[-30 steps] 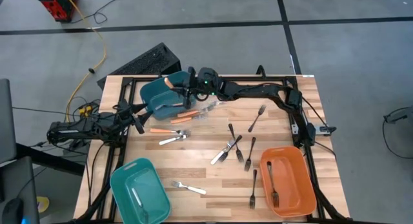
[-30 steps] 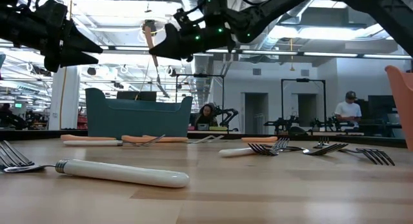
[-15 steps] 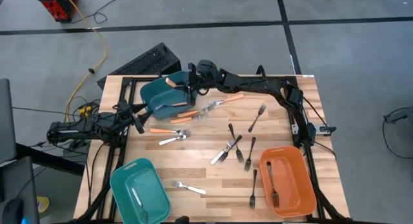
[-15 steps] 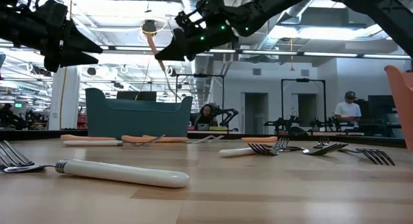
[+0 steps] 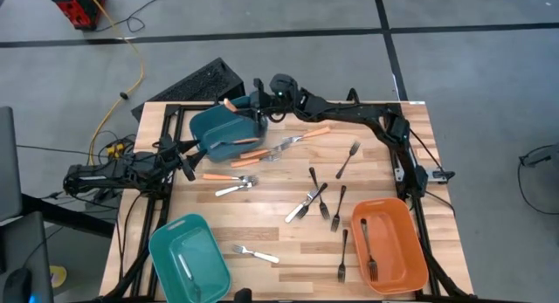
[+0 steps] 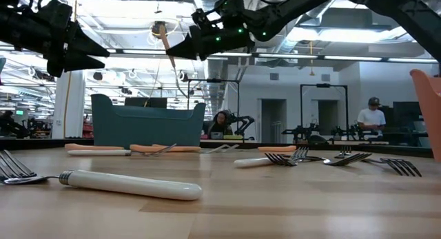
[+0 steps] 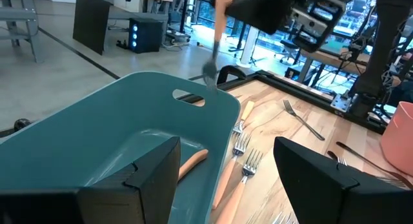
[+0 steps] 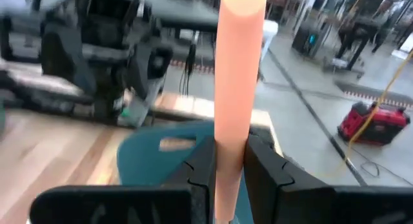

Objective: Sort silverware by color (type)
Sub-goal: Put the orange fork into the blue bin

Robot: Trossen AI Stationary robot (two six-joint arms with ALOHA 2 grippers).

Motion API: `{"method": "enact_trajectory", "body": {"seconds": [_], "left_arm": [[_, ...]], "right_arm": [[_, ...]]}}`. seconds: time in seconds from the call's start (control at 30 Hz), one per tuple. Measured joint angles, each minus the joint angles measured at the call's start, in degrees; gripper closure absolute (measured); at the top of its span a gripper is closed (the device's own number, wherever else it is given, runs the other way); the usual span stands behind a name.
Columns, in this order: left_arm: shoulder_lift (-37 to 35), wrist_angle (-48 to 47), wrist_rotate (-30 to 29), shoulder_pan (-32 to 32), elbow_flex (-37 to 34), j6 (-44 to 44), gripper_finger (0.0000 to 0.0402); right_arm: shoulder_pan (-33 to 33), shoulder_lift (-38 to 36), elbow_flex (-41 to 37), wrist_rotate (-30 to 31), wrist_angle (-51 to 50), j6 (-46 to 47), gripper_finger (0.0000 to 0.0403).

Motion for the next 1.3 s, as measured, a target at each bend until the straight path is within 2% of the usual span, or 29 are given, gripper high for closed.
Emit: {"method": "enact_trajectory", "body": {"seconds": [0.1, 0.17, 0.23, 0.4, 0.5, 0.57, 0.97, 1.3], "left_arm": [[0.00, 0.00, -0.04, 0.02, 0.00, 0.00, 0.0167], [0.00, -0.01, -0.04, 0.01, 0.00, -0.01, 0.0167], [0.00, -0.02, -0.22, 0.00, 0.00, -0.02, 0.0167], [-0.02, -0.01, -0.29, 0.00, 0.00, -0.02, 0.0167], [-0.02, 0.00, -0.47, 0.00, 0.00, -0.02, 0.0167], [-0.02, -0.02, -0.53, 0.00, 0.00, -0.02, 0.0167], [-0.02, -0.02, -0.61, 0.01, 0.00, -0.23, 0.0167], [-0.02, -0.04, -0.96, 0.02, 0.00, -0.48, 0.0167]], "right_arm": [[0.14, 1.92, -0.40, -0.22, 1.76, 3.59, 0.0323], [0.80, 4.63, 0.73, 2.03, 4.39, 2.25, 0.0319], [0.55, 4.94, 1.19, 2.56, 2.27, 3.90, 0.0313], [-0.60, 6.47, 5.06, 2.84, 4.42, 8.61, 0.0313], [-0.53, 8.55, 5.04, 4.22, 3.80, 8.31, 0.0314], [-0.54, 9.12, 4.59, 4.42, 0.93, 9.88, 0.0313], [-0.24, 11.59, 4.76, 4.53, 2.63, 14.70, 0.0302], [-0.10, 11.40, 4.87, 7.79, 0.81, 17.42, 0.0300]]}}
